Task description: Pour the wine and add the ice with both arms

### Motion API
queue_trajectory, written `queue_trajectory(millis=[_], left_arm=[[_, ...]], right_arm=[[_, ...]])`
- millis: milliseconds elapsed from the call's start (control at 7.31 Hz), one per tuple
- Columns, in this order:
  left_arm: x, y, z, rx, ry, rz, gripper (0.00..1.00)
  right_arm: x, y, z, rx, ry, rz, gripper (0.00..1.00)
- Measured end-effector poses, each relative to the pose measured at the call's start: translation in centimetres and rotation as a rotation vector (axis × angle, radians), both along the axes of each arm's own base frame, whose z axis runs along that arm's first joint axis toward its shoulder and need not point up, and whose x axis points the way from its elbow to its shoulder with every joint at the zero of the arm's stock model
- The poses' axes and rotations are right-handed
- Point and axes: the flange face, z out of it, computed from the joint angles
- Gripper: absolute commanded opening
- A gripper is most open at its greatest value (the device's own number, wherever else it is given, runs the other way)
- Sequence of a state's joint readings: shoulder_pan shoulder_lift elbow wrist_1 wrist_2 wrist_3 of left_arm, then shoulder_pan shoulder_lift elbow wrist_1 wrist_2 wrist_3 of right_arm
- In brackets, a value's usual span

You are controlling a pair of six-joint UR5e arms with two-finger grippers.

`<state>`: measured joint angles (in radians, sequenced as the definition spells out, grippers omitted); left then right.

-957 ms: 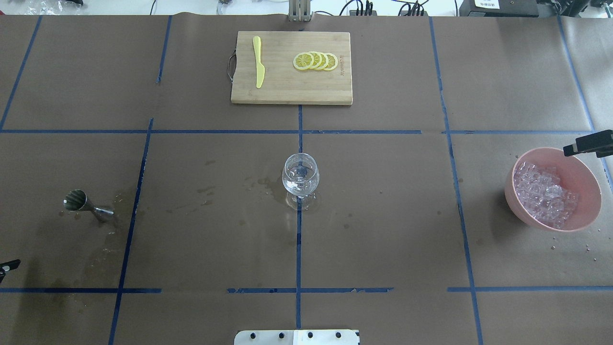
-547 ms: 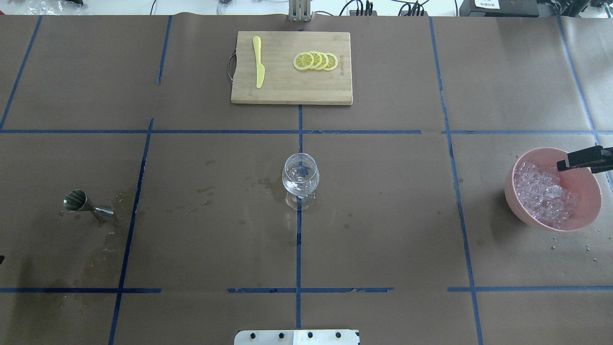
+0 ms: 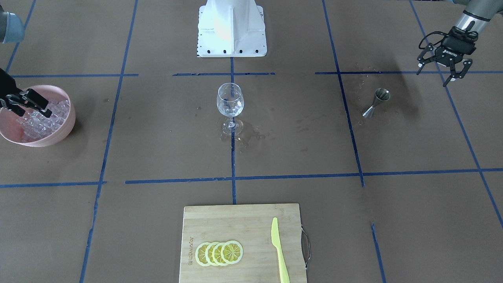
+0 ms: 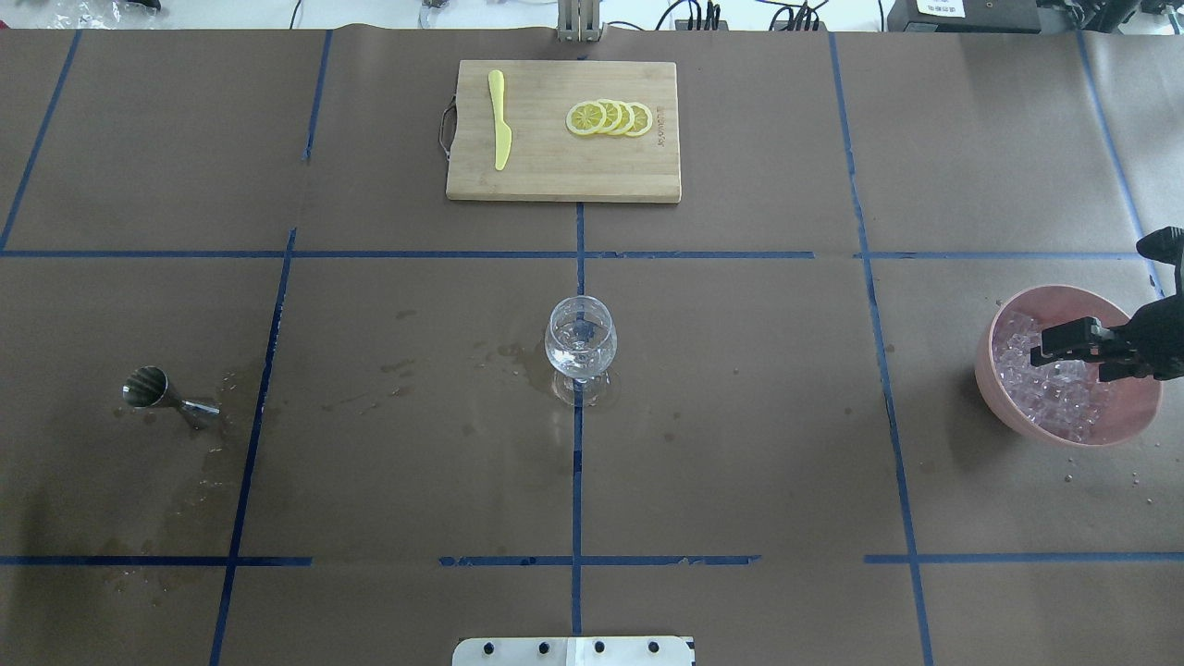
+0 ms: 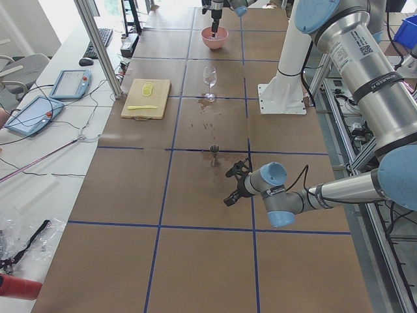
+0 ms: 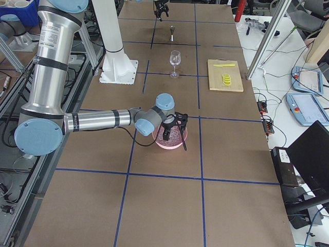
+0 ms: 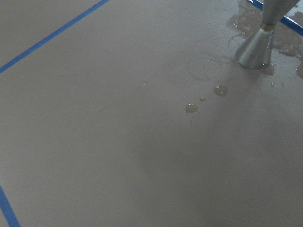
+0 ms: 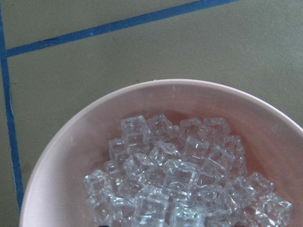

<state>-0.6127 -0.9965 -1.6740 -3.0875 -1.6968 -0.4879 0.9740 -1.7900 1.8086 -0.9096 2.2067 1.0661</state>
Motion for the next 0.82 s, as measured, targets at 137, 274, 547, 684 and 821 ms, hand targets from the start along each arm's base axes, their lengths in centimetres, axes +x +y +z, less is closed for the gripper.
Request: queue_trajectory(millis=[137, 274, 547, 684, 821], left_arm=[[0.01, -0.03, -0.06, -0.001, 0.002, -0.002, 1.00], [0.02, -0.04, -0.13, -0.001, 0.004, -0.003, 1.00], [0.01, -0.11, -0.29, 0.000, 0.008, -0.009, 1.00], [-0.03, -0.25, -0.36, 0.006, 0.007, -0.022, 1.00], [-0.09, -0.49, -0.45, 0.017, 0.003, -0.042, 1.00]], right_arm=[[-0.06, 0.21, 0.20, -0.010, 0.003, 0.003, 0.22], [-0.07, 0.35, 0.36, -0.016, 0.005, 0.003, 0.00], [-0.01, 0.40, 0.45, -0.017, 0.005, 0.002, 0.00], [0.08, 0.40, 0.38, -0.013, 0.004, 0.000, 0.00], [0.36, 0.32, -0.17, -0.002, -0.004, 0.003, 0.00]])
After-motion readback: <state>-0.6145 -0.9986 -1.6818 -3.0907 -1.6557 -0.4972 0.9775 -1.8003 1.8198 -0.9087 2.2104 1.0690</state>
